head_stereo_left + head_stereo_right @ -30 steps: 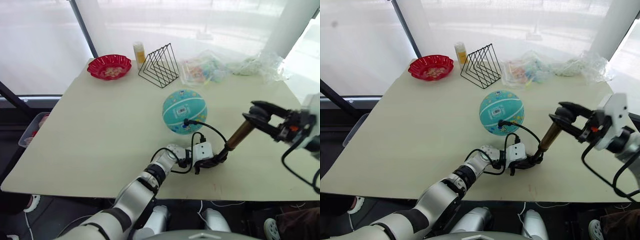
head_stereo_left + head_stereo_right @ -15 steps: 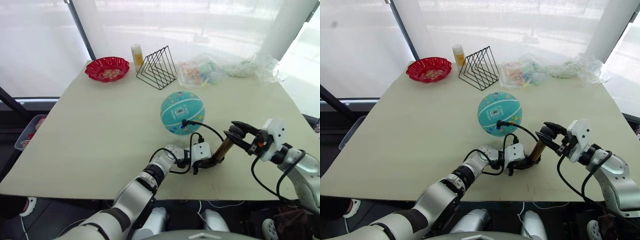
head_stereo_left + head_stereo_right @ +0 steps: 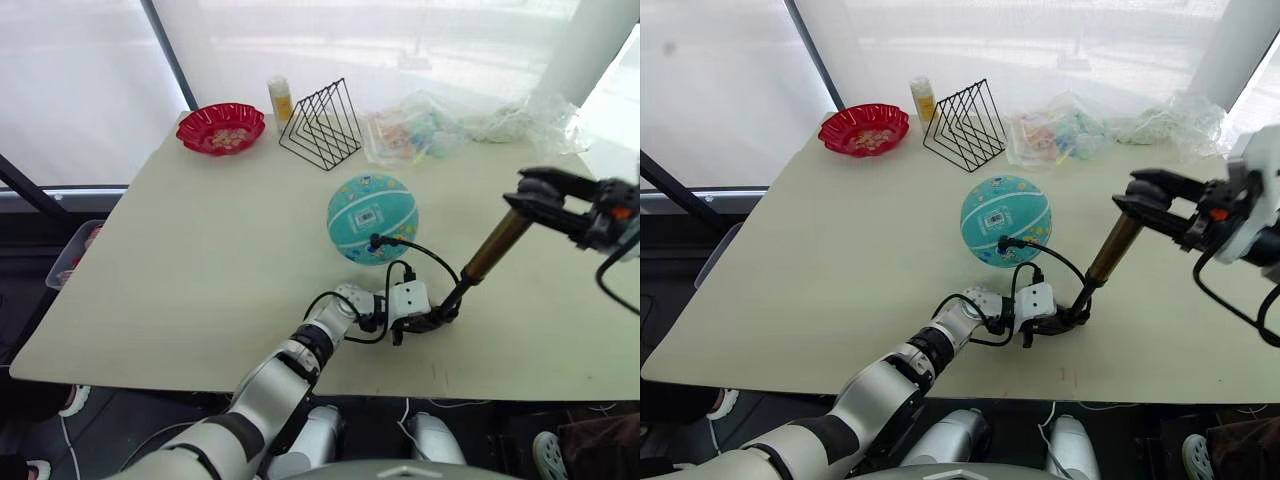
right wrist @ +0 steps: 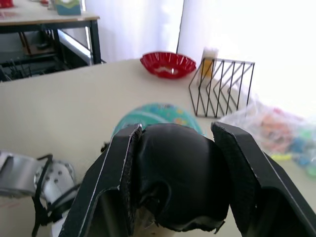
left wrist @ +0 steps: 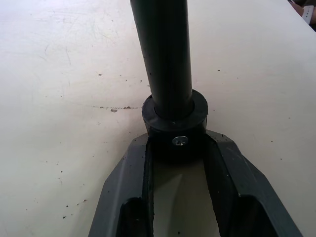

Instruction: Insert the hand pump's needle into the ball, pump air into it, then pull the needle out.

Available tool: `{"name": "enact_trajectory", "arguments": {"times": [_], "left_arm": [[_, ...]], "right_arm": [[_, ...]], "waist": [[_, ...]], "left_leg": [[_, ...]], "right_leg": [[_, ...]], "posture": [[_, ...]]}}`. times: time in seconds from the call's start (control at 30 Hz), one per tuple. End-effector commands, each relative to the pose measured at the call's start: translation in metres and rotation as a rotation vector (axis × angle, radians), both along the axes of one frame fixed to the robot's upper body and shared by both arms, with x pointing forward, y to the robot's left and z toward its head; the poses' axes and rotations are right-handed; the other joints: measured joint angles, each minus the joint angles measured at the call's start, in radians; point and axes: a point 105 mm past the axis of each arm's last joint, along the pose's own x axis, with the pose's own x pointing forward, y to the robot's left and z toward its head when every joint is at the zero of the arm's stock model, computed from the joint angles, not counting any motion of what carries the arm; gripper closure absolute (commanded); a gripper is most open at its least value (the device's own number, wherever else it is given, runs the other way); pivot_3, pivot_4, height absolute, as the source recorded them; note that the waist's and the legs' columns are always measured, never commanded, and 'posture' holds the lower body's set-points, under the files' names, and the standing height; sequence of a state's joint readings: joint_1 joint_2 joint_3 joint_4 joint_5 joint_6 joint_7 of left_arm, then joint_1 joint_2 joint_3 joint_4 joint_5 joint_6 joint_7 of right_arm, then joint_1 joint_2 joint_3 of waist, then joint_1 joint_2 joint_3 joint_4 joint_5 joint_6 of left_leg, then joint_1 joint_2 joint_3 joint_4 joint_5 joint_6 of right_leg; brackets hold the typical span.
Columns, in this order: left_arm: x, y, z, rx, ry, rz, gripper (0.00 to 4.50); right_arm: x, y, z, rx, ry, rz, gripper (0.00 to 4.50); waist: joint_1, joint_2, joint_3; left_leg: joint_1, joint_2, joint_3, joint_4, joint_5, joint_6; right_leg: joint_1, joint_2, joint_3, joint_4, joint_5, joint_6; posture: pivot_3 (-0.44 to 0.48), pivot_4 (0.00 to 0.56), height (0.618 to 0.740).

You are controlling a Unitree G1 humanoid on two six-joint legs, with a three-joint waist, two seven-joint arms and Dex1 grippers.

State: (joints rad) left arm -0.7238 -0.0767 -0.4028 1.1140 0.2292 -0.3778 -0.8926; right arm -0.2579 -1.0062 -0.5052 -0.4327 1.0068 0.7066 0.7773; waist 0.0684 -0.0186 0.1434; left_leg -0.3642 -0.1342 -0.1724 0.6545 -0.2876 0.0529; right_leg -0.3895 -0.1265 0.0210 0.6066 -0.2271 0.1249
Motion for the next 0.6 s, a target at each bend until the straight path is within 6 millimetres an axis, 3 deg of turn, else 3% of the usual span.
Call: {"name": "enact_trajectory", "arguments": {"times": [0.03,0.1,0.17,0.4,0.5,0.6], "left_arm": [[-0.025,0.041,-0.066,0.252,0.169,0.048,3.43],[-0.025,0.041,-0.066,0.253,0.169,0.046,3.43],[-0.025,0.041,-0.066,0.254,0.168,0.045,3.43],[-0.025,0.039,-0.065,0.249,0.168,0.044,3.43],[-0.024,0.04,-0.064,0.244,0.167,0.045,3.43],[-0.024,0.04,-0.063,0.241,0.164,0.046,3.43]], "right_arm": [[-0.019,-0.008,0.052,0.028,-0.196,-0.021,2.6],[-0.019,-0.013,0.059,0.058,-0.204,-0.031,2.6],[-0.015,-0.011,0.046,0.032,-0.164,-0.035,2.6],[0.001,0.001,-0.052,-0.07,0.086,-0.053,2.6],[0.004,0.011,-0.102,-0.082,0.192,-0.059,2.6],[0.005,0.017,-0.137,-0.096,0.255,-0.072,2.6]], "waist": [[0.0,-0.001,0.001],[0.0,0.0,0.002],[0.001,0.0,0.002],[0.001,-0.009,-0.006],[-0.003,-0.013,-0.011],[-0.01,-0.017,-0.016]], "left_leg": [[0.0,0.0,0.0,0.0,0.0,0.0],[-0.001,0.0,0.0,0.0,0.0,0.0],[-0.004,-0.001,0.001,0.0,0.0,0.0],[-0.003,0.0,0.001,0.0,0.0,0.0],[0.003,0.0,0.001,0.0,0.0,0.0],[0.011,0.004,0.0,-0.003,0.0,-0.001]], "right_leg": [[0.0,0.0,0.0,0.0,0.0,0.0],[-0.001,0.0,0.0,0.0,0.0,0.0],[-0.004,-0.001,0.0,0.0,0.0,0.0],[-0.004,0.0,0.0,0.001,0.0,0.0],[0.001,0.0,0.001,0.001,0.0,0.0],[0.008,0.004,0.0,0.0,-0.001,0.0]], "posture": [[0.0,0.15,0.74],[0.0,0.15,0.74],[0.0,0.15,0.74],[0.0,0.15,0.74],[0.0,0.15,0.74],[0.0,0.15,0.74]]}}
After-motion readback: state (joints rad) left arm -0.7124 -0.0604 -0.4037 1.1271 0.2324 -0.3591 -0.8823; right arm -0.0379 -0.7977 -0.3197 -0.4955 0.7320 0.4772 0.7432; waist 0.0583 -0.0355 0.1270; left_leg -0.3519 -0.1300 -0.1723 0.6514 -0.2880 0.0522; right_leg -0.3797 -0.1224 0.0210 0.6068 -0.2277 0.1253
